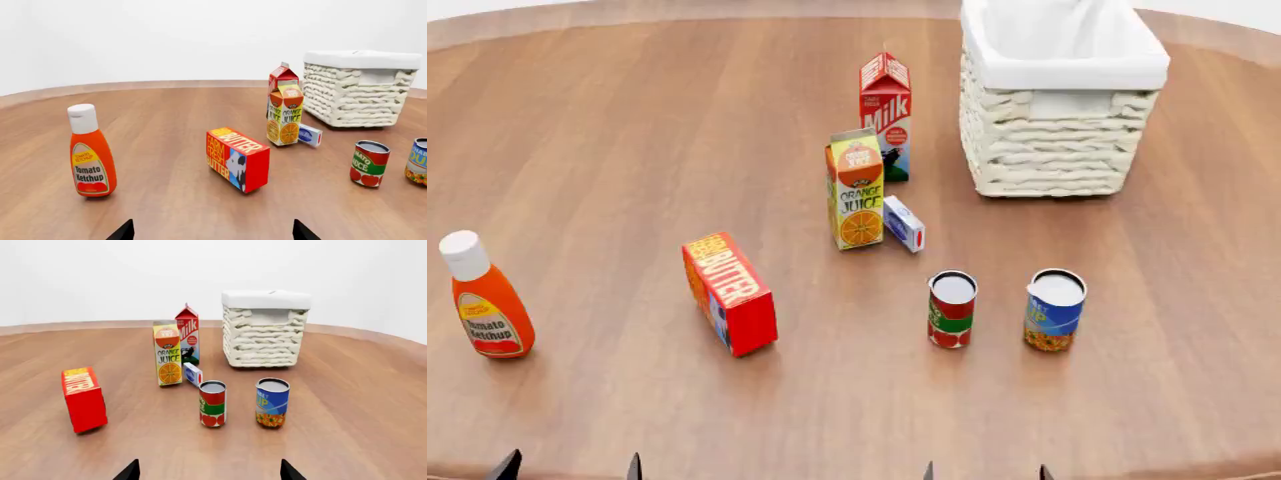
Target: Pick up the orange juice, and put it in the basket.
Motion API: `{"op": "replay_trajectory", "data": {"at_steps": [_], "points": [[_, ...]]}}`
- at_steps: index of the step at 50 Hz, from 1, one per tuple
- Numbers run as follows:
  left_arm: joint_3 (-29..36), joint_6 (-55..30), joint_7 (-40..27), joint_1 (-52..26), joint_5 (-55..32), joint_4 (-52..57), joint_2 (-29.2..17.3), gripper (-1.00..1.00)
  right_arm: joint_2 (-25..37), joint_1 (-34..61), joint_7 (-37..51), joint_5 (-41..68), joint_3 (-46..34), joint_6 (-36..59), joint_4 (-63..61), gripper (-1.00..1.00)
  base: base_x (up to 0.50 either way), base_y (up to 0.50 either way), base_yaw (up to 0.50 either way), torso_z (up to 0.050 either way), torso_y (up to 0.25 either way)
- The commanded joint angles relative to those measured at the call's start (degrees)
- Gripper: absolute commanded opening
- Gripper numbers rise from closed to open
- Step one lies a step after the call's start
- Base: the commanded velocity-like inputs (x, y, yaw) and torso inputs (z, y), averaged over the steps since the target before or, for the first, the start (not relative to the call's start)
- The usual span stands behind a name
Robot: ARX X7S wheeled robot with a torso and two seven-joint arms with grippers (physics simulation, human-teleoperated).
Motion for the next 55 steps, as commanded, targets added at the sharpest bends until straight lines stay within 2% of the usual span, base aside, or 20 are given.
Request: {"op": "replay_trajectory", "data": {"at_steps": [1, 6, 19, 55], "points": [[1.0, 0.0, -1.0, 0.0, -0.9, 0.0, -0.9, 1.00, 1.6, 0.3, 2.1, 1.6, -2.1, -0.6, 0.8, 1.00, 0.00, 0.00, 0.00, 0.000, 0.000], [2.2, 0.1, -2.2, 0.0, -1.9, 0.0, -1.9, 1.00, 2.7, 2.9, 2.9, 3.3, -1.9, 3.0, -0.2, 1.00, 0.00, 0.00, 0.00, 0.000, 0.000], [4.0, 0.2, -3.9, -0.1, -3.4, -0.1, -3.4, 1.00, 4.5, 5.3, 3.3, 3.9, -3.7, 5.0, -1.1, 1.00, 0.07, 0.00, 0.00, 0.000, 0.000], [6.8, 0.5, -6.8, -0.4, -5.8, -0.2, -5.8, 1.00, 6.1, 6.6, 5.5, 7.0, -6.4, 6.0, -1.1, 1.00, 0.23, 0.00, 0.00, 0.000, 0.000]]}}
